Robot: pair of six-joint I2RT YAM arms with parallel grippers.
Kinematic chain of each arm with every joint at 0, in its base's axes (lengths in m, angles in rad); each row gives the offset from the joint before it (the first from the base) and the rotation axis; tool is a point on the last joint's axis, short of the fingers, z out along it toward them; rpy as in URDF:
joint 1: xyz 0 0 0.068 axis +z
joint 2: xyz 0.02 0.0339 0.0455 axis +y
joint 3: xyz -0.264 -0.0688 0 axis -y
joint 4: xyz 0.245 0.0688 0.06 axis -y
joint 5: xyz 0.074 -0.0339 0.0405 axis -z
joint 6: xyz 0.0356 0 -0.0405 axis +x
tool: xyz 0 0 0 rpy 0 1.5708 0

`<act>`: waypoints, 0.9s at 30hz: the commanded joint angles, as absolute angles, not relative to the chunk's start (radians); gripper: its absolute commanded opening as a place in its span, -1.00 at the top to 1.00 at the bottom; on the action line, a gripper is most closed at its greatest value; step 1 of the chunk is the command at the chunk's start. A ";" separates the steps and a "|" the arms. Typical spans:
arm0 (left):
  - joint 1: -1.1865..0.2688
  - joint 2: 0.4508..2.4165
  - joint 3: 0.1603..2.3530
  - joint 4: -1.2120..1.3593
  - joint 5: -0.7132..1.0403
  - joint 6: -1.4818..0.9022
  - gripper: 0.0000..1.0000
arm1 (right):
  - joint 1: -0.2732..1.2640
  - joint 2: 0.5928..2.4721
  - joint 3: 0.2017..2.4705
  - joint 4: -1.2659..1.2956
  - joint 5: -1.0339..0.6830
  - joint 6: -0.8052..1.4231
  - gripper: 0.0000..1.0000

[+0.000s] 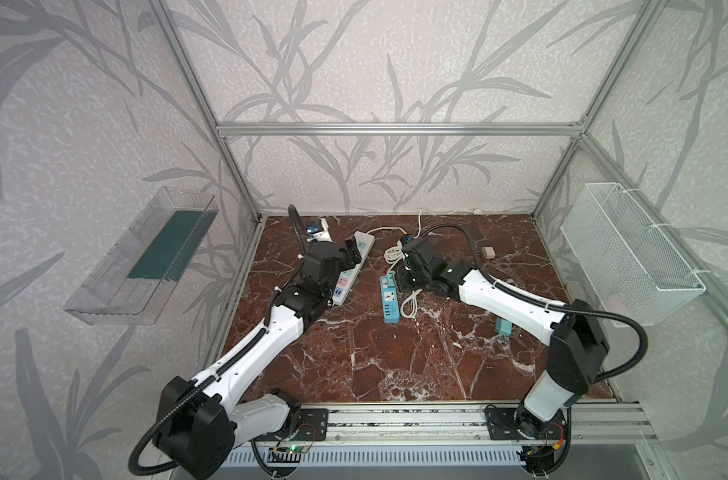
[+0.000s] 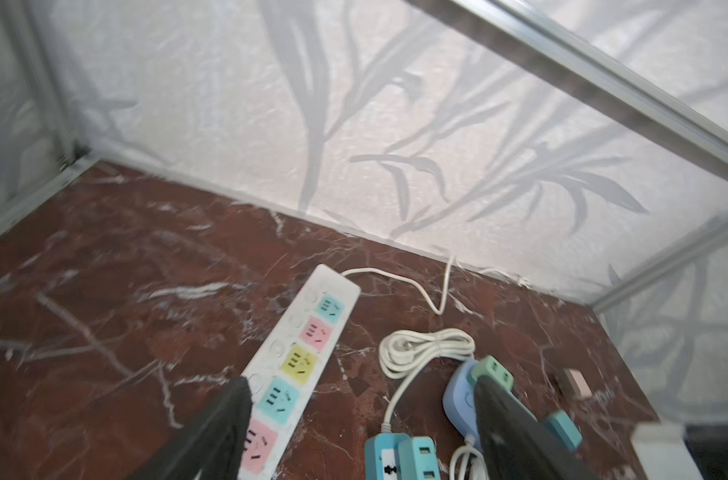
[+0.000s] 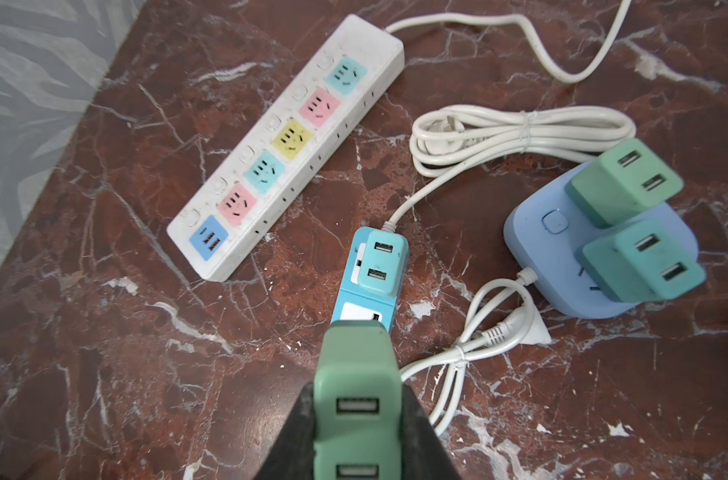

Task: Insert the plug
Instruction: 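Carry the green adapter over the teal strip while the left gripper withdraws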

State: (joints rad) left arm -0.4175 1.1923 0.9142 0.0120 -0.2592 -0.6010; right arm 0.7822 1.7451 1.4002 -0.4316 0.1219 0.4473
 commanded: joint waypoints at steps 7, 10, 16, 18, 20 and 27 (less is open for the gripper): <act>-0.377 1.171 0.858 -0.036 -0.160 -0.856 -0.66 | 0.820 1.898 1.473 -0.496 0.206 0.552 1.00; -0.368 1.163 0.855 -0.019 -0.147 -0.861 -0.66 | 0.821 1.929 1.492 -0.497 0.199 0.560 1.00; -0.348 1.153 0.849 -0.010 -0.120 -0.885 -0.65 | 0.821 1.957 1.500 -0.510 0.231 0.582 1.00; -0.344 1.147 0.849 -0.009 -0.118 -0.884 -0.65 | 0.821 1.963 1.496 -0.511 0.242 0.592 1.00; -0.341 1.139 0.847 -0.007 -0.117 -0.884 -0.64 | 0.821 1.971 1.494 -0.515 0.246 0.604 1.00; -0.333 1.129 0.846 -0.005 -0.119 -0.886 -0.63 | 0.834 1.989 1.503 -0.560 0.255 0.623 1.00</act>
State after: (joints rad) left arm -0.3420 1.1477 0.8608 -0.0216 -0.1169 -0.8684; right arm 0.8234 1.9652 1.4799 -0.5053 0.2214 0.6048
